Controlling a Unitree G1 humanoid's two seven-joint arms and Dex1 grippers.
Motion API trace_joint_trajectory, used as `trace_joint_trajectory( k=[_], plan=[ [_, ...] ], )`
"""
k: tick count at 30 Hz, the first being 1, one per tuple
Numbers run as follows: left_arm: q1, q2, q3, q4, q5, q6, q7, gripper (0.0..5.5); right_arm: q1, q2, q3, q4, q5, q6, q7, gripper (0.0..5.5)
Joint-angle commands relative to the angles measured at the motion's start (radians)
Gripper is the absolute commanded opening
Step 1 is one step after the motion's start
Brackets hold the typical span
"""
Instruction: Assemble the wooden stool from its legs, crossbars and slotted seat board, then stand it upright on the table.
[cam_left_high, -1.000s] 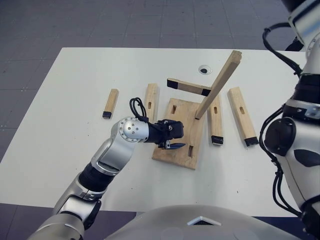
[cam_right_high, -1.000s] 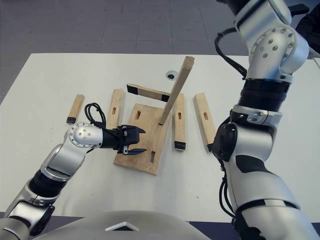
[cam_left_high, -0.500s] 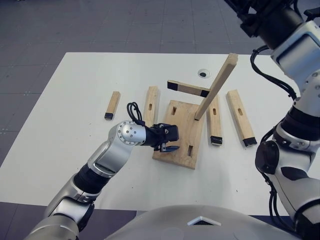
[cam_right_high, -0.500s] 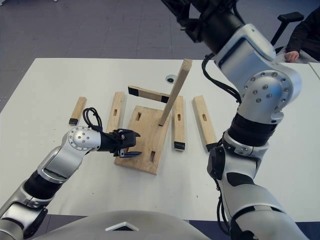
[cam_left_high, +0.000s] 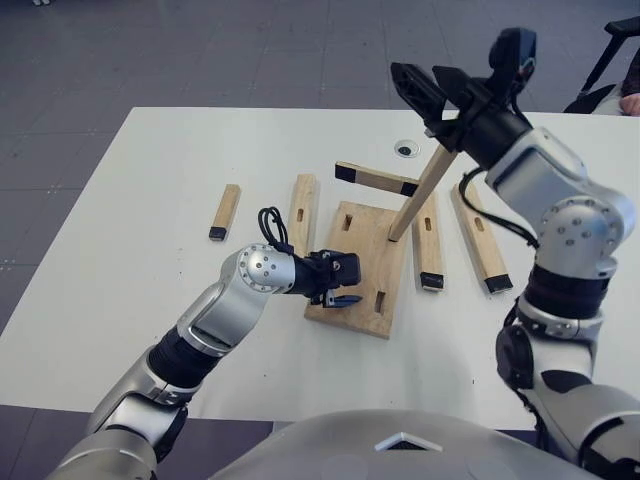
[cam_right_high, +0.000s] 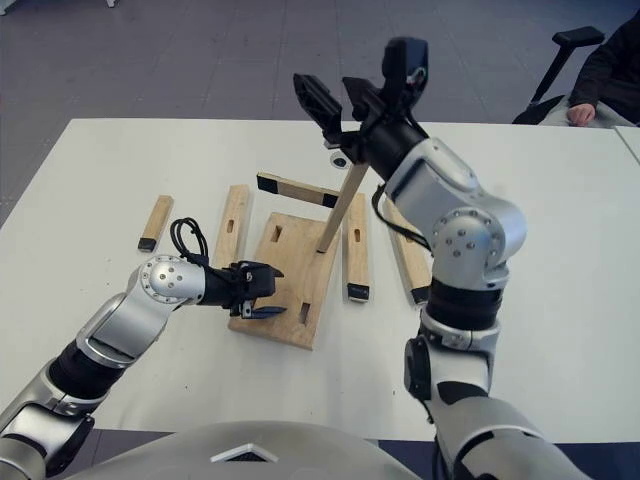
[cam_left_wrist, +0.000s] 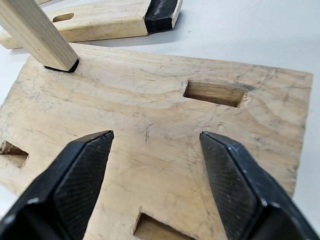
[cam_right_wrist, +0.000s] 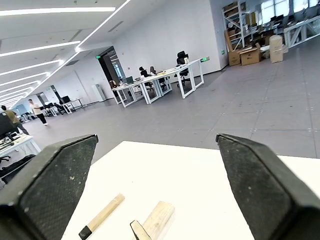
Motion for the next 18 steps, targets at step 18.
trace_joint_trajectory(
  k=[18],
  plan=[
    [-0.113, -0.331, 0.502, -0.323, -0.306, 0.573, 0.334, 3.22, -0.001, -0.277, -0.318, -0.135, -0.032, 0.067, -0.242, 4.37]
  ],
)
